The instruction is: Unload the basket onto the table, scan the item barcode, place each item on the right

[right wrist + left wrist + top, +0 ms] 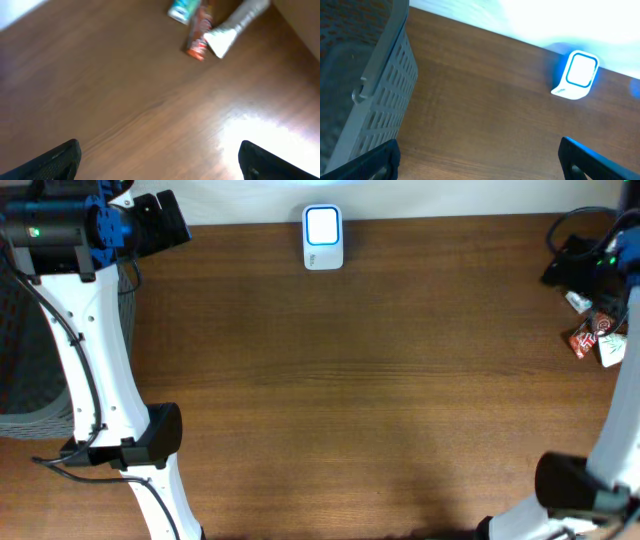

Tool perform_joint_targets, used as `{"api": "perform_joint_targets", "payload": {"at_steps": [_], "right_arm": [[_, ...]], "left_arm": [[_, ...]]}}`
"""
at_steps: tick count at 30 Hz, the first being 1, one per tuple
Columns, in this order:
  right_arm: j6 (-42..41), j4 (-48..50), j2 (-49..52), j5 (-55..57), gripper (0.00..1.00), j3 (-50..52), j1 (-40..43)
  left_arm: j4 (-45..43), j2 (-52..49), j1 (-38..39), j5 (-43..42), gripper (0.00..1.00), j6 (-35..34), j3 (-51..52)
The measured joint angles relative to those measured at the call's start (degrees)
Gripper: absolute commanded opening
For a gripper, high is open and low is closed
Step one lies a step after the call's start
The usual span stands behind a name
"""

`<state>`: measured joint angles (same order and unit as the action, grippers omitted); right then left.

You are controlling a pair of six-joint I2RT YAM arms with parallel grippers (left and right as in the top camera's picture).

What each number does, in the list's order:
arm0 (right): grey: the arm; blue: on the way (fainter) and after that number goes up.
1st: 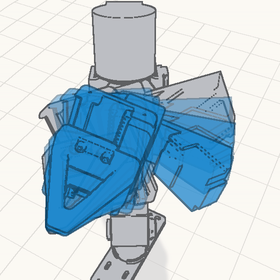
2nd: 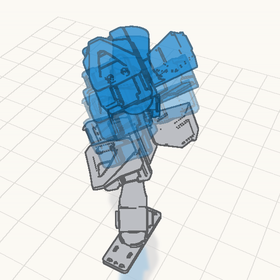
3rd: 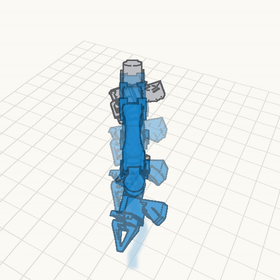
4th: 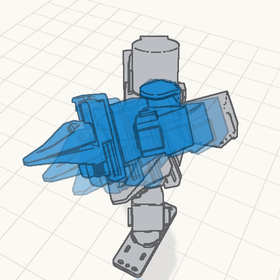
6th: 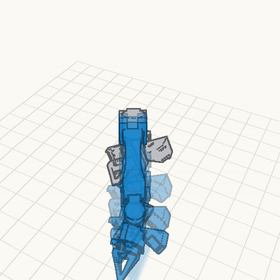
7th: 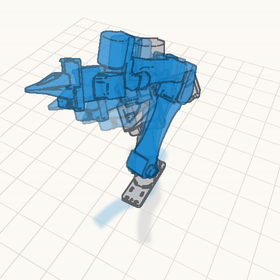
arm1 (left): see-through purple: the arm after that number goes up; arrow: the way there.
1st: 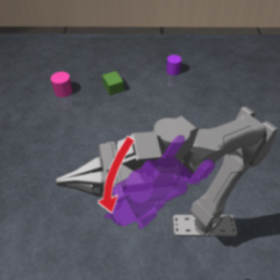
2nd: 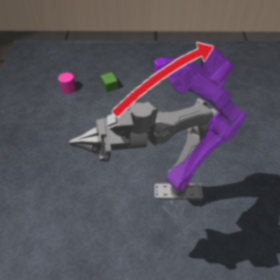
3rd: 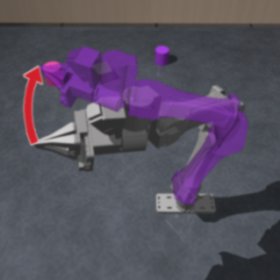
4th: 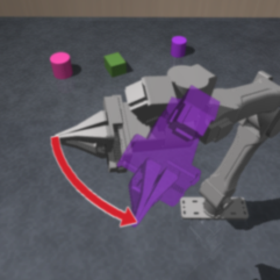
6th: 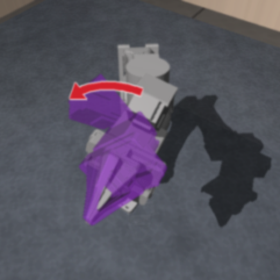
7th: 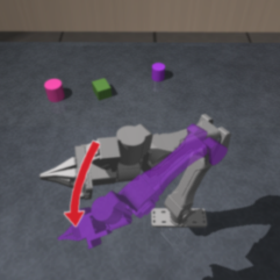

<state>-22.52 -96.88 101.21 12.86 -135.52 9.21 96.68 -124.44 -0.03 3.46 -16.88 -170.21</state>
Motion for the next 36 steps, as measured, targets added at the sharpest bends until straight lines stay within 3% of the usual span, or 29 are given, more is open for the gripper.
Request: {"api": "perform_joint_targets", "payload": {"at_steps": [8, 22, 32, 36], "right_arm": [[1.97, -0.09, -25.22, -3.61, 0.99, 10.86, -17.42], [5.2, -0.09, -27.65, -9.46, 0.99, 12.5, -18.6], [6.01, -0.07, -40.7, -9.99, 0.98, 12.7, -18.6], [6.03, 0.13, -45.86, -9.99, 0.99, 19.56, -18.6]], "left_arm": [[0.0, 0.0, -0.02, 0.02, 0.99, 0.0, 0.0], [0.0, 0.0, 0.0, 0.02, 0.99, 0.0, 0.0], [0.0, 0.0, 0.0, 0.02, 0.99, 0.0, 0.0], [0.0, 0.0, 0.0, 0.02, 0.99, 0.0, 0.0]]}}
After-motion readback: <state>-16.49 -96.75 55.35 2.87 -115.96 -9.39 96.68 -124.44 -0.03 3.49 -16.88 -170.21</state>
